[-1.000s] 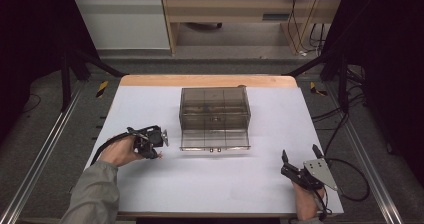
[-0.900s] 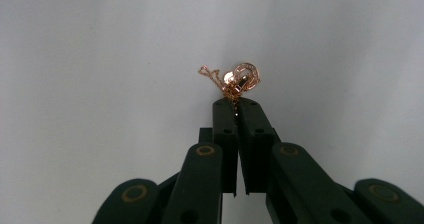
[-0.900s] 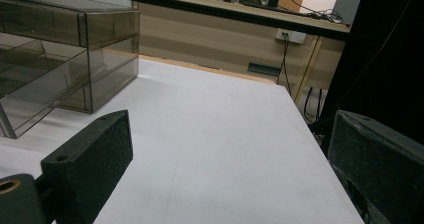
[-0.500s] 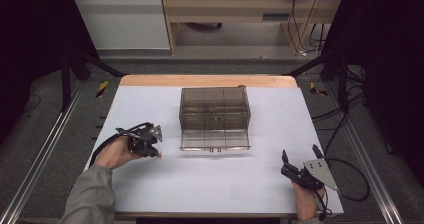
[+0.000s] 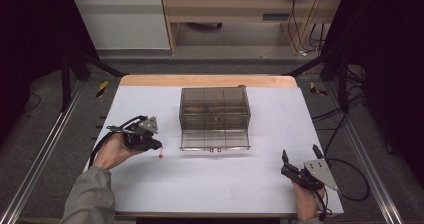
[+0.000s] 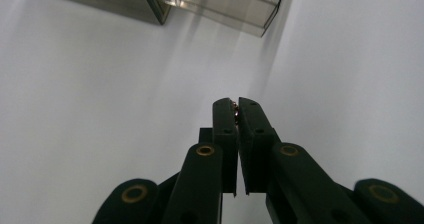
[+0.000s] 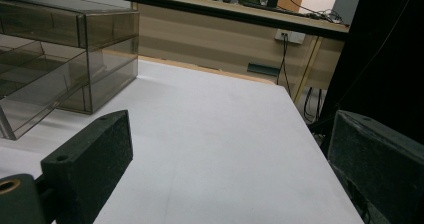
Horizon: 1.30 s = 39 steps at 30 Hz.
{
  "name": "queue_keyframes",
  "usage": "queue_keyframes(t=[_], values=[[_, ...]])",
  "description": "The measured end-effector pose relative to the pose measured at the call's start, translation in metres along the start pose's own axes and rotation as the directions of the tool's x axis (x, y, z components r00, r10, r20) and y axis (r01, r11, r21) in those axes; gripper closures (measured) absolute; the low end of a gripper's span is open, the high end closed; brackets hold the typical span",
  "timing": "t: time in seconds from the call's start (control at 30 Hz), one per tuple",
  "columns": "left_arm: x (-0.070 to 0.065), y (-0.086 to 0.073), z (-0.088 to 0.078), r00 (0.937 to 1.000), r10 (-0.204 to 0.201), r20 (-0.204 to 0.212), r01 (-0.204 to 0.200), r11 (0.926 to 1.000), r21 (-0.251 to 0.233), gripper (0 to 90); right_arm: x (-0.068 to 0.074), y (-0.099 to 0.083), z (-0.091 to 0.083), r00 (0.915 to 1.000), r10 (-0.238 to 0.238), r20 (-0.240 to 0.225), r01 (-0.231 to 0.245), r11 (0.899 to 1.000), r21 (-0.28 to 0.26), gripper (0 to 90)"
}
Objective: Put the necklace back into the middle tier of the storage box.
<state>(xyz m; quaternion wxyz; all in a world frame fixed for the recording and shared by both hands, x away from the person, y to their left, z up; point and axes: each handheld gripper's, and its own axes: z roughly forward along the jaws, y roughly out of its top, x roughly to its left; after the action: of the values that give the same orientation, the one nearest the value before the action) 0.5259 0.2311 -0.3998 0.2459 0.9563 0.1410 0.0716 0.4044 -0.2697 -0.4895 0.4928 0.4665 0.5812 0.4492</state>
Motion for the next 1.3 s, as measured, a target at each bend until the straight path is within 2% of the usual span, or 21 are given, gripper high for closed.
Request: queue_keyframes(t=[0.07,0.1,0.27,0.33,0.37,0.4,0.53,0.57,0.67,0.7,0.73,0.77,0.8,0.93,0.97,1.0,1.1,1.17,1.2,1.27,1.3], values=[[0.000,0.000,-0.002,1.0000,-0.002,-0.005,0.002,0.9999,-0.010,86.0,0.000,0.000,0.000,1.0000,0.000,0.000,0.000,1.000,0.000,4.5],[-0.001,0.000,-0.006,0.9998,-0.017,-0.011,0.016,0.9990,-0.041,86.0,0.000,0.000,0.000,1.0000,0.001,0.000,-0.001,1.000,0.000,4.5],[0.000,-0.002,-0.015,0.9996,-0.020,-0.021,0.018,0.9963,-0.084,86.0,0.000,0.000,0.000,1.0000,0.000,0.000,0.000,1.000,-0.001,4.5],[0.000,-0.002,-0.020,0.9991,-0.032,-0.029,0.028,0.9928,-0.116,86.0,0.000,0.000,0.000,1.0000,0.000,0.001,0.000,1.000,-0.001,4.5],[0.000,-0.003,-0.023,0.9985,-0.044,-0.031,0.039,0.9884,-0.146,86.0,0.000,0.000,0.000,1.0000,0.000,0.001,0.000,1.000,-0.002,4.4],[0.000,-0.003,-0.023,0.9985,-0.044,-0.031,0.039,0.9884,-0.146,86.0,0.000,0.000,0.000,1.0000,0.000,0.001,0.000,1.000,-0.002,4.4],[0.000,-0.004,-0.029,0.9967,-0.062,-0.052,0.051,0.9806,-0.189,86.0,0.000,0.000,0.000,1.0000,0.001,0.001,-0.001,1.000,-0.001,4.5],[0.000,-0.004,-0.031,0.9960,-0.075,-0.050,0.063,0.9761,-0.208,86.0,0.000,0.000,0.000,1.0000,0.001,0.001,-0.001,1.000,-0.001,4.5],[0.000,-0.005,-0.033,0.9945,-0.085,-0.061,0.070,0.9725,-0.222,86.0,0.000,0.000,0.000,1.0000,0.001,0.001,-0.001,1.000,-0.002,4.5],[-0.001,-0.005,-0.035,0.9930,-0.095,-0.071,0.075,0.9670,-0.243,86.0,0.000,0.000,0.000,1.0000,0.001,0.002,-0.001,1.000,-0.002,4.5],[-0.001,-0.005,-0.035,0.9930,-0.095,-0.071,0.075,0.9670,-0.243,86.0,0.000,0.000,0.000,1.0000,0.001,0.002,-0.001,1.000,-0.002,4.5],[-0.001,-0.005,-0.038,0.9917,-0.105,-0.075,0.081,0.9604,-0.266,86.0,0.000,0.000,0.000,1.0000,0.001,0.003,-0.001,1.000,-0.002,4.5],[-0.001,-0.005,-0.038,0.9917,-0.105,-0.075,0.081,0.9604,-0.266,86.0,0.000,0.000,0.000,1.0000,0.001,0.003,-0.001,1.000,-0.002,4.5],[-0.001,-0.006,-0.042,0.9877,-0.138,-0.073,0.108,0.9409,-0.321,86.0,0.000,0.000,0.000,1.0000,0.002,0.004,-0.002,1.000,-0.002,4.5],[-0.001,-0.006,-0.044,0.9855,-0.152,-0.077,0.117,0.9326,-0.342,86.0,0.000,0.000,0.000,1.0000,0.003,0.004,-0.003,1.000,-0.003,4.5],[-0.001,-0.006,-0.044,0.9855,-0.152,-0.077,0.117,0.9326,-0.342,86.0,0.000,0.000,0.000,1.0000,0.003,0.004,-0.003,1.000,-0.003,4.5],[-0.002,-0.007,-0.048,0.9818,-0.166,-0.093,0.121,0.9234,-0.364,86.0,0.000,0.000,0.000,1.0000,0.004,0.004,-0.004,1.000,-0.003,4.5],[-0.003,-0.008,-0.052,0.9781,-0.181,-0.102,0.128,0.9110,-0.392,86.1,0.000,0.000,0.000,1.0000,0.003,0.003,-0.003,1.000,-0.003,4.5],[-0.003,-0.008,-0.052,0.9781,-0.181,-0.102,0.128,0.9110,-0.392,86.1,0.000,0.000,0.000,1.0000,0.003,0.003,-0.003,1.000,-0.003,4.5],[-0.003,-0.009,-0.054,0.9758,-0.191,-0.106,0.132,0.9032,-0.408,86.0,0.000,0.000,0.000,1.0000,0.003,0.004,-0.003,1.000,-0.003,4.5],[-0.004,-0.009,-0.057,0.9735,-0.200,-0.110,0.136,0.8953,-0.424,86.0,0.000,0.000,0.000,1.0000,0.004,0.004,-0.004,1.000,-0.003,4.5]])
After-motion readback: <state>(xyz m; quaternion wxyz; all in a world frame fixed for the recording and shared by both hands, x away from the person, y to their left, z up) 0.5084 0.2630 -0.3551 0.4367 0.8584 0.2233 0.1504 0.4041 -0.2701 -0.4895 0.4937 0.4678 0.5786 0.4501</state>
